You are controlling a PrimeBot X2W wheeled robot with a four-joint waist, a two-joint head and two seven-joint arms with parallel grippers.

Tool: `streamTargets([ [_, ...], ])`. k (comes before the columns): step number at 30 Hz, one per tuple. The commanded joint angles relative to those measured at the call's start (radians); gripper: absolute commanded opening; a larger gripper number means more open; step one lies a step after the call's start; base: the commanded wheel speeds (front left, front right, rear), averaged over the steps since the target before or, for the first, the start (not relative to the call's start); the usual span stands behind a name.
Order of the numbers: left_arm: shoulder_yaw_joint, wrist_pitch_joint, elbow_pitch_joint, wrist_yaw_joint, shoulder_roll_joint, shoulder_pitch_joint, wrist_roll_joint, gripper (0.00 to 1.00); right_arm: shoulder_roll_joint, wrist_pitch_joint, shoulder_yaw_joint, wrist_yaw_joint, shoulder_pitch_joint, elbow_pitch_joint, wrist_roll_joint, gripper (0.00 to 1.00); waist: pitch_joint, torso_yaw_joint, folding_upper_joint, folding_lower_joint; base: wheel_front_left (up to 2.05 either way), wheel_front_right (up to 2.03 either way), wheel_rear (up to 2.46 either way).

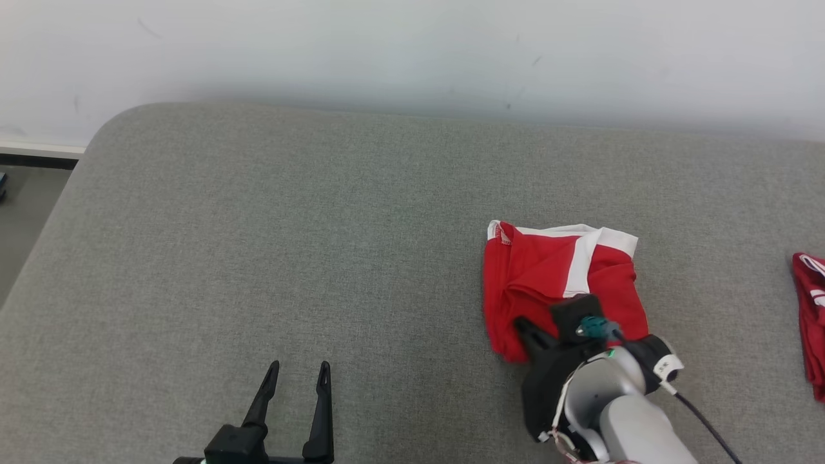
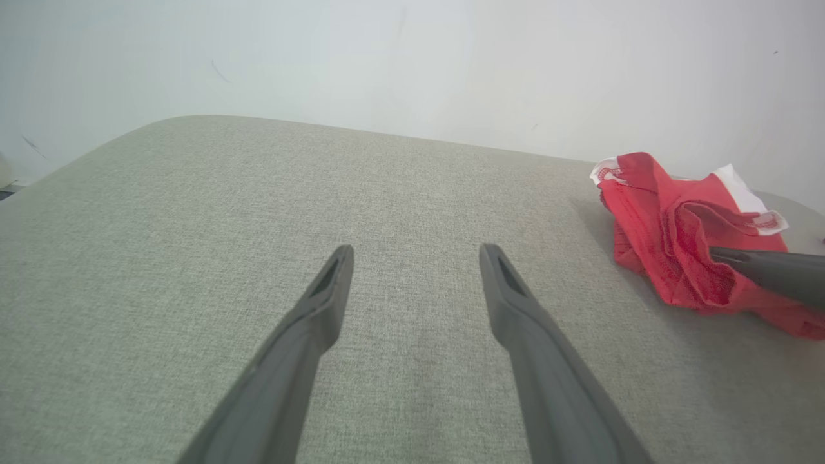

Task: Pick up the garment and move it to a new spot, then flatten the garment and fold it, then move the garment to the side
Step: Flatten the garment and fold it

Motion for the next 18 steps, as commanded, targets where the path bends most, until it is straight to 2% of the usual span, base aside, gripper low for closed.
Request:
streamTargets([
  [1, 0.004, -0.003, 0.0, -0.002, -0.001, 0.0, 0.0, 1.0, 0.005, 0.008, 0.03, -0.003, 0.019, -0.02, 0.017, 0.0, -0.002, -0.002, 0.0, 0.0, 0.0, 0.0, 0.0],
  [5, 0.007, -0.003, -0.003, 0.001, -0.001, 0.007, -0.002, 1.0, 0.009, 0.022, 0.105, -0.003, 0.039, -0.083, 0.086, 0.0, -0.004, -0.009, 0.0, 0.0, 0.0, 0.0, 0.0],
  [9, 0.009, -0.003, -0.004, 0.0, -0.001, 0.009, -0.002, 1.0, -0.001, 0.028, 0.114, -0.003, 0.042, -0.147, 0.121, 0.0, -0.005, -0.017, 0.0, 0.0, 0.0, 0.0, 0.0],
  [13, 0.007, -0.003, -0.006, -0.001, -0.002, 0.011, 0.001, 1.0, -0.024, 0.045, 0.023, -0.003, 0.057, -0.215, 0.083, 0.0, -0.006, -0.022, 0.0, 0.0, 0.0, 0.0, 0.0],
  [15, 0.005, -0.003, -0.007, -0.001, -0.001, 0.012, 0.002, 1.0, -0.023, 0.08, -0.08, -0.003, 0.079, -0.237, 0.031, 0.0, -0.004, -0.021, 0.0, 0.0, 0.0, 0.0, 0.0],
  [18, 0.003, -0.003, -0.007, -0.001, -0.001, 0.008, 0.002, 1.0, -0.021, 0.114, -0.156, -0.003, 0.1, -0.24, -0.014, 0.0, 0.001, -0.016, 0.0, 0.0, 0.0, 0.0, 0.0],
])
